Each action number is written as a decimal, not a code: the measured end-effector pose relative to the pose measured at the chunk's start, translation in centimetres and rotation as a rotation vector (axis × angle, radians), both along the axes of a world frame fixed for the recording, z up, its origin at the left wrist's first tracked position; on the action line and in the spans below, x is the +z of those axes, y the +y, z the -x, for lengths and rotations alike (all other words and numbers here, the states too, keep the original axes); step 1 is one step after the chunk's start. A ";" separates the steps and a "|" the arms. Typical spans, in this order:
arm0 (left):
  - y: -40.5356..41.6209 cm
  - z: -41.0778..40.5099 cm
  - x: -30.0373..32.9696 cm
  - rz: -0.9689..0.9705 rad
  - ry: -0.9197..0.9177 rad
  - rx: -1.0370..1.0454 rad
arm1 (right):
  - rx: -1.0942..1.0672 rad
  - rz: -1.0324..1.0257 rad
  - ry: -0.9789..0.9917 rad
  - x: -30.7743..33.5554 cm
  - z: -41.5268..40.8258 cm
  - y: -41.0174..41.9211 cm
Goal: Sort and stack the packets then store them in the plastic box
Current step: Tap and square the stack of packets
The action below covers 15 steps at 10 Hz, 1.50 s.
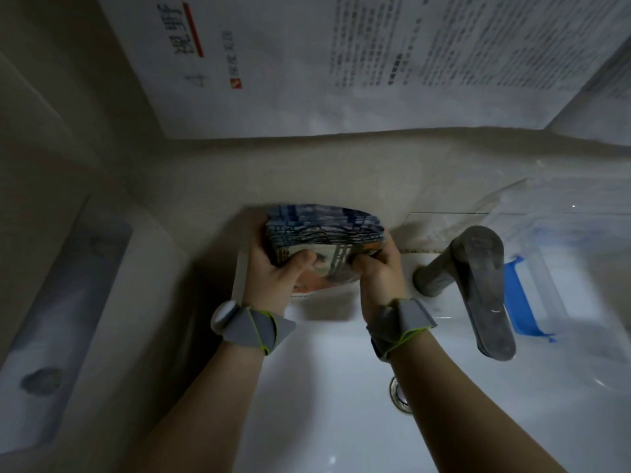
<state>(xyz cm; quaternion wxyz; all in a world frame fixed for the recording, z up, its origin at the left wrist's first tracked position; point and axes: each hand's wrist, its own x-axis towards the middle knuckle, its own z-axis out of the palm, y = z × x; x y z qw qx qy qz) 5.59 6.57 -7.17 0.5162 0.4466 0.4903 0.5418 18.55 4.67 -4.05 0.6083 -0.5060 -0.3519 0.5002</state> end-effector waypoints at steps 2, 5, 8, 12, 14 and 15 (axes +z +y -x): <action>0.5 1.4 -2.0 0.035 0.108 -0.178 | 0.020 0.074 -0.064 -0.5 -0.1 0.1; 0.5 4.2 -5.4 0.090 0.536 -0.497 | 0.115 0.234 -0.145 -1.0 -0.3 0.2; 0.4 1.2 -1.6 0.482 -0.403 -0.545 | 0.082 0.219 0.011 -1.0 -0.3 -0.8; -2.1 1.3 -1.4 0.183 -0.179 -0.053 | 0.042 0.417 0.604 -0.5 -0.6 -2.1; -5.5 -0.4 -1.3 0.485 -0.374 -0.139 | 0.112 0.302 0.881 -1.0 1.0 -3.0; -5.5 0.4 -1.9 0.448 -0.193 -0.113 | 0.167 0.313 0.846 -1.7 1.2 -2.5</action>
